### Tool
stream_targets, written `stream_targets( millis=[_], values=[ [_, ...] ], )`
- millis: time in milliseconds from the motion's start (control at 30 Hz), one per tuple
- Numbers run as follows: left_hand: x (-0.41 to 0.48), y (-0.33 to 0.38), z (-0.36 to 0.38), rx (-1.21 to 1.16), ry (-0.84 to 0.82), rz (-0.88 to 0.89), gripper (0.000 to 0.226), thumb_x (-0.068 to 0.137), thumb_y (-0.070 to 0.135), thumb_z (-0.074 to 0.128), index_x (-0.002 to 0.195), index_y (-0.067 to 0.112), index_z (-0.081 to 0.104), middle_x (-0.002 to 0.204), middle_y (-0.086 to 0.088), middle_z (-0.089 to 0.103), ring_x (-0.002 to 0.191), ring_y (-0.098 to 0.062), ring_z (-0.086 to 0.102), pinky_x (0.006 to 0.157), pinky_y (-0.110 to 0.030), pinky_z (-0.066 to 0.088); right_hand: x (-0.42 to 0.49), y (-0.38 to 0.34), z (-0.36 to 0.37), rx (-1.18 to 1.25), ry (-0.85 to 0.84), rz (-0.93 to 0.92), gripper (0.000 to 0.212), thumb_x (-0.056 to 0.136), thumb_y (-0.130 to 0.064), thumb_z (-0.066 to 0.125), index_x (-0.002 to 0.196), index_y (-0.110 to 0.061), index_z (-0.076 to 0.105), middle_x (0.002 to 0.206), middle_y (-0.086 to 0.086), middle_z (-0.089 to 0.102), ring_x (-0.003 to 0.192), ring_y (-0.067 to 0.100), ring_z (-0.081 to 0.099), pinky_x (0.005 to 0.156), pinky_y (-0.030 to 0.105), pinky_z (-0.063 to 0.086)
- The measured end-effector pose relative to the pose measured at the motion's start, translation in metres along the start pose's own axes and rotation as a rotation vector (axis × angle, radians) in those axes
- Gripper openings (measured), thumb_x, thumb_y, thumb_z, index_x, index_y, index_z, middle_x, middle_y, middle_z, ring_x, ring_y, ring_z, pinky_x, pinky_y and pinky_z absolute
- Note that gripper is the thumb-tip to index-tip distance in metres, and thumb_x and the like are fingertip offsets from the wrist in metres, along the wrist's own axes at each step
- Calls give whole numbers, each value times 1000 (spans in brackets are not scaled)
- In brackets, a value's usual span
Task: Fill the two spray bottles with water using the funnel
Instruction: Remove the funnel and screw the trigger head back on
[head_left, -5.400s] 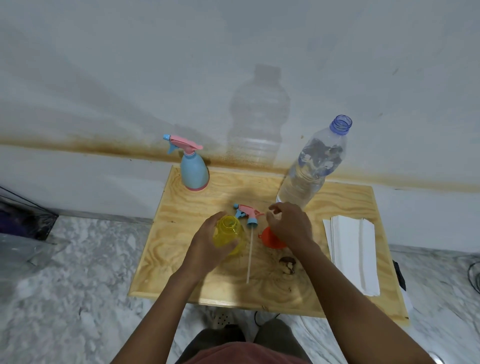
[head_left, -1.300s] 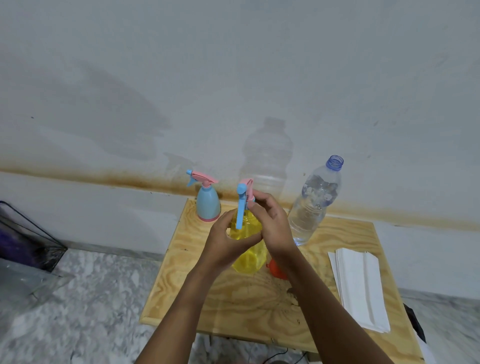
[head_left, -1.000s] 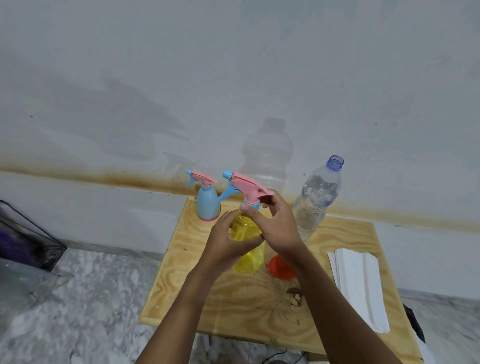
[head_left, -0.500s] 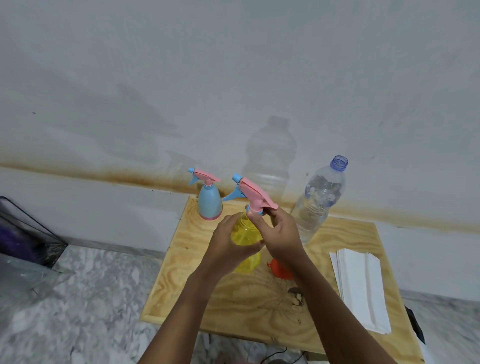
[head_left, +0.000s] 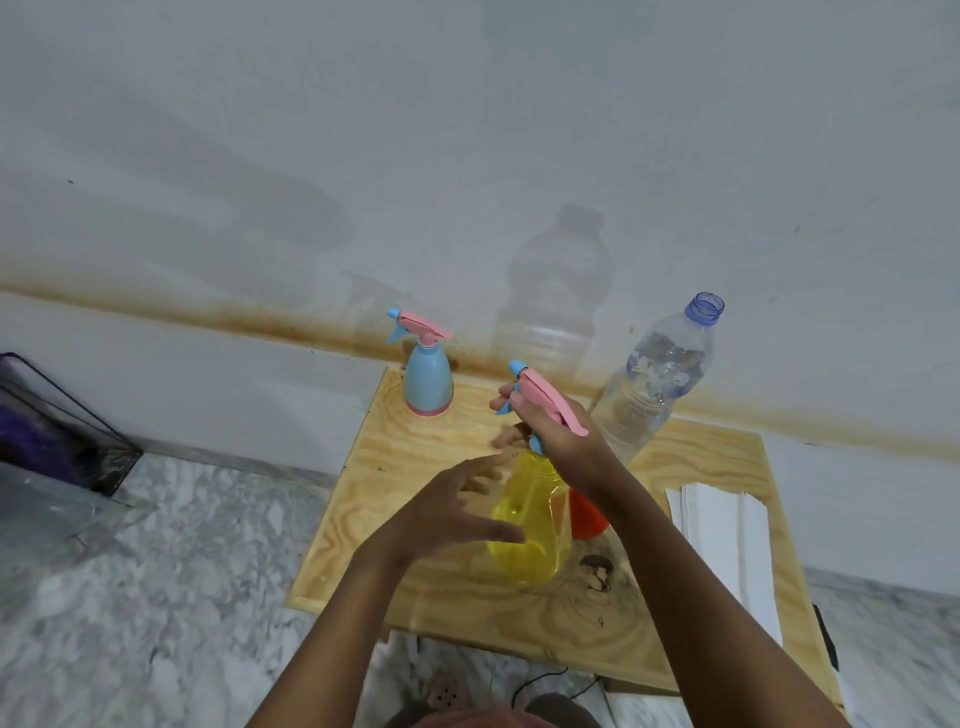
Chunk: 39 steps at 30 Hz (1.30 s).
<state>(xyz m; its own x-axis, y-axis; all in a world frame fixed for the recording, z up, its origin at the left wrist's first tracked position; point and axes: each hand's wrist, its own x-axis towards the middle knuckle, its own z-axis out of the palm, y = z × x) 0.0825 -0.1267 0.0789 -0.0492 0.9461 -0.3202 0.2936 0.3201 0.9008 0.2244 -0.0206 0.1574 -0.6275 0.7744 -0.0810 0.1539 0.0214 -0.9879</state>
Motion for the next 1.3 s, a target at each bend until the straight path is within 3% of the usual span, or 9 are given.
stream_targets(
  millis=[67,167,267,333,500,700,867,1033,1300],
  values=[
    [-1,-20,-5,57,47,-97,89,58,49,90,136,40,48,134,12,54,120,-8,52,95,-25,48,1,9,-3,-16,-12,54,19,100,-28,56,109,-14,66,111,5,69,73,22,70,81,46,56],
    [6,-55,-7,259,211,-248,90,66,51,85,141,18,48,143,0,47,125,-20,49,96,-27,42,5,24,-4,-58,-81,166,29,94,-34,59,102,-8,68,106,10,70,69,31,71,77,52,56],
    [16,-86,-6,447,285,-444,110,51,82,64,141,22,42,138,-10,49,128,-32,44,99,-40,41,9,41,1,-131,-136,280,29,97,-30,58,109,-6,67,107,11,70,66,32,71,71,47,57],
    [20,-101,-3,544,318,-489,104,51,84,58,132,22,42,132,-9,46,122,-34,42,93,-41,40,11,51,3,-161,-160,347,25,96,-29,59,104,-7,68,104,13,71,63,31,70,67,43,56],
    [22,-107,3,691,381,-464,85,62,69,75,121,17,46,134,-11,35,119,-36,37,98,-45,40,24,70,8,-228,-231,477,29,95,-30,60,103,-3,67,97,17,71,60,30,66,57,35,55],
    [23,-103,3,633,374,-477,86,62,66,78,125,16,48,137,-10,31,122,-35,33,100,-43,36,39,73,14,-258,-259,515,24,97,-33,59,91,-10,66,88,10,68,42,1,60,43,19,47],
    [23,-100,4,641,360,-485,90,63,69,77,128,15,47,140,-13,29,124,-37,32,100,-45,36,48,69,17,-304,-283,523,25,99,-39,54,98,-15,62,87,9,65,60,16,60,48,24,50],
    [25,-100,4,660,367,-500,86,62,67,78,123,14,49,139,-14,33,124,-38,34,101,-44,36,54,73,13,-386,-295,563,45,97,-45,52,96,-2,67,78,12,68,59,19,61,60,29,52],
    [29,-104,6,673,384,-520,84,59,67,80,118,15,50,137,-13,35,123,-36,35,102,-44,38,54,76,9,-335,-288,546,41,97,-43,55,109,-5,65,91,10,68,70,20,64,52,27,53]
  ],
)
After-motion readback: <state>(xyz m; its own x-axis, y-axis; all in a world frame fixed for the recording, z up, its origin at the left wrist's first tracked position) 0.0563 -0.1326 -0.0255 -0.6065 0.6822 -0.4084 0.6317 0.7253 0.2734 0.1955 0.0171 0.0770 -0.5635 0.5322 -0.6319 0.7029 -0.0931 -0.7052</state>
